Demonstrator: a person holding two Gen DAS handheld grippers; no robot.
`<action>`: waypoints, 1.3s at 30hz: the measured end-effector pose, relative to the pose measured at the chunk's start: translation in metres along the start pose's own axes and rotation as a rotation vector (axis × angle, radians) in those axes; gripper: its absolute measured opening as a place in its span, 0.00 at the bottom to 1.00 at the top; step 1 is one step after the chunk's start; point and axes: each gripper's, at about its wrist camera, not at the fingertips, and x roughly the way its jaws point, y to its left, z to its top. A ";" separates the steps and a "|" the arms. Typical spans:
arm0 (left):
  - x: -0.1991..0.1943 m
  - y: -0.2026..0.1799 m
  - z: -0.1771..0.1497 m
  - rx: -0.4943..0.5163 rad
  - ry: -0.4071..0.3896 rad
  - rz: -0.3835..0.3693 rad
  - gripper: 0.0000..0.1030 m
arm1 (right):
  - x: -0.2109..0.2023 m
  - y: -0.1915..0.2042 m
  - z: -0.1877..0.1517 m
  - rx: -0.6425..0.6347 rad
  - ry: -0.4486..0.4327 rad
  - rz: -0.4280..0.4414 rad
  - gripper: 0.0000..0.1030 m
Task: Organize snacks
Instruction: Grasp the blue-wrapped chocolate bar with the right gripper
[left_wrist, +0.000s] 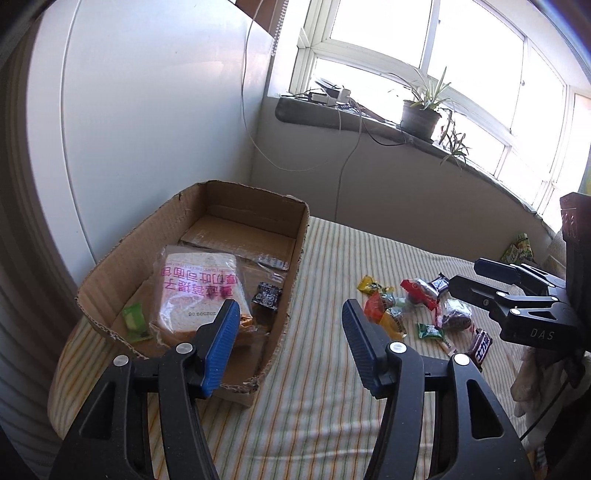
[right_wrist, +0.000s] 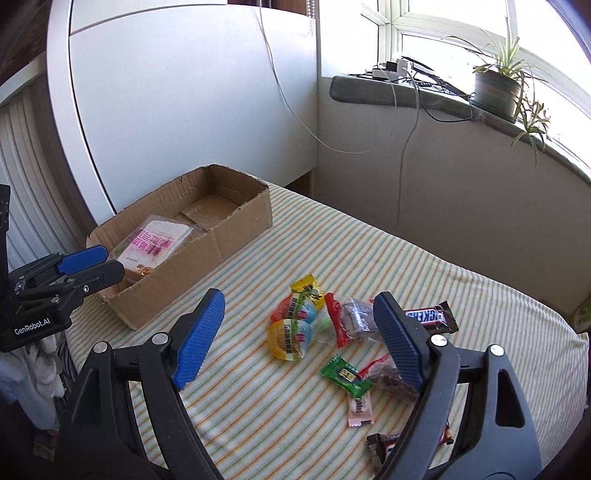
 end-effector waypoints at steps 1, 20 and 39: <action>0.002 -0.004 0.000 0.005 0.004 -0.006 0.55 | -0.004 -0.007 -0.004 0.014 0.001 -0.009 0.83; 0.039 -0.068 -0.015 0.095 0.108 -0.134 0.55 | -0.025 -0.076 -0.087 0.099 0.127 -0.156 0.83; 0.102 -0.100 -0.018 0.163 0.228 -0.181 0.55 | -0.001 -0.105 -0.106 0.218 0.252 -0.117 0.83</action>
